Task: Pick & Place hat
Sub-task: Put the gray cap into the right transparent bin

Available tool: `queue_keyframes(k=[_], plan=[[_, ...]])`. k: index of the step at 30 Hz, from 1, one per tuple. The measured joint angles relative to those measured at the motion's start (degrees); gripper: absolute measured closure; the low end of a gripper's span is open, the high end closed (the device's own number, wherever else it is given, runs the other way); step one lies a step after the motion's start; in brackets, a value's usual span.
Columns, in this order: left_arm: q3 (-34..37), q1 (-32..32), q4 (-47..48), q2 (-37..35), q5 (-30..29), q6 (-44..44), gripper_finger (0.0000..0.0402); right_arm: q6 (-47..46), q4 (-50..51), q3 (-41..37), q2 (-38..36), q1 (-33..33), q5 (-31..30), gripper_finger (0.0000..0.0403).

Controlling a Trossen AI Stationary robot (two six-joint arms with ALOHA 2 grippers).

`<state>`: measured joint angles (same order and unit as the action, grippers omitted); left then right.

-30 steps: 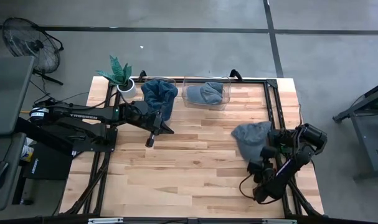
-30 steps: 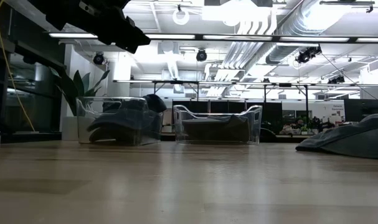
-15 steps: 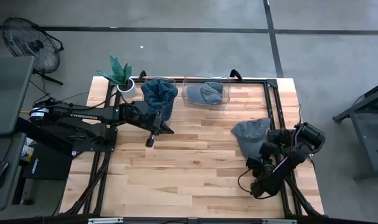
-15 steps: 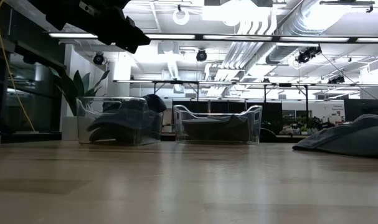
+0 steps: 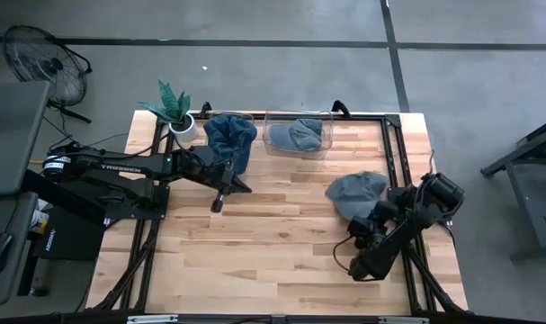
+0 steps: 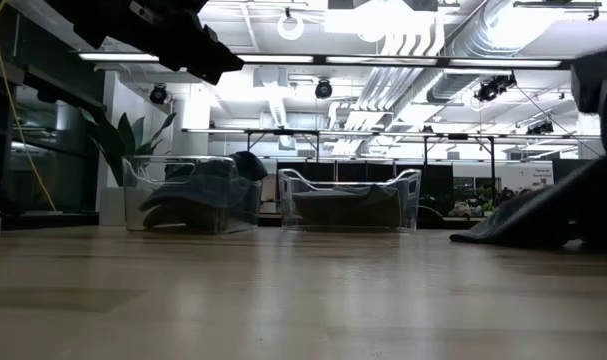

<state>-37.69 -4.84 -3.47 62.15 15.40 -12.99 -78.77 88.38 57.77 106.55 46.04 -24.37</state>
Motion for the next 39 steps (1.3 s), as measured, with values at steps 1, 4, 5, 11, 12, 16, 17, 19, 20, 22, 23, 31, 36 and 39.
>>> queue_keyframes(k=[1,4,5,11,12,16,17,19,20,22,23,31,36,39], plan=[[0.0,0.0,-0.1,0.0,-0.5,0.0,0.0401,-0.7,1.1,1.4,0.0,-0.5,-0.7,0.0397],[0.0,0.0,-0.2,0.0,-1.7,0.0,0.0401,0.8,1.1,4.2,-0.8,-2.2,-3.4,0.0398],[0.0,0.0,-0.4,0.0,-2.4,0.0,0.0401,0.1,1.4,5.1,-0.9,-3.0,-4.3,0.0398],[0.0,0.0,-3.4,0.0,-4.9,-4.7,0.0401,0.4,1.3,8.4,-1.4,-7.2,-7.1,0.0399],[0.0,0.0,-3.5,0.0,-5.0,-6.4,0.0401,0.5,1.3,8.7,-1.5,-8.1,-7.1,0.0399],[0.0,0.0,-3.6,0.0,-5.8,-9.5,0.0401,0.8,1.4,11.4,-1.8,-11.8,-7.3,0.0399],[0.0,0.0,-3.6,0.0,-5.9,-9.7,0.0401,1.1,1.4,12.0,-1.9,-12.7,-7.1,0.0399],[0.0,0.0,-3.5,0.0,-5.9,-10.1,0.0401,1.2,1.5,14.1,-1.9,-14.1,-6.7,0.0399],[0.0,0.0,-3.5,0.0,-5.9,-10.8,0.0401,1.8,1.5,15.3,-1.9,-14.6,-6.8,0.0399],[0.0,0.0,-3.1,0.0,-5.9,-12.1,0.0401,2.7,1.5,17.8,-1.9,-15.7,-6.9,0.0399],[0.0,0.0,-2.9,0.0,-5.9,-12.5,0.0401,3.5,1.5,19.1,-1.9,-16.1,-6.8,0.0399],[0.0,0.0,-2.7,0.0,-5.2,-14.6,0.0401,10.2,1.4,26.2,-2.0,-19.5,-7.9,0.0399],[0.0,0.0,-2.0,0.0,-5.1,-15.3,0.0401,14.5,1.5,27.3,-3.9,-22.9,-5.5,0.0399],[0.0,0.0,-0.8,0.0,-5.1,-15.3,0.0401,14.7,1.6,28.1,-6.3,-23.6,-4.2,0.0399]])
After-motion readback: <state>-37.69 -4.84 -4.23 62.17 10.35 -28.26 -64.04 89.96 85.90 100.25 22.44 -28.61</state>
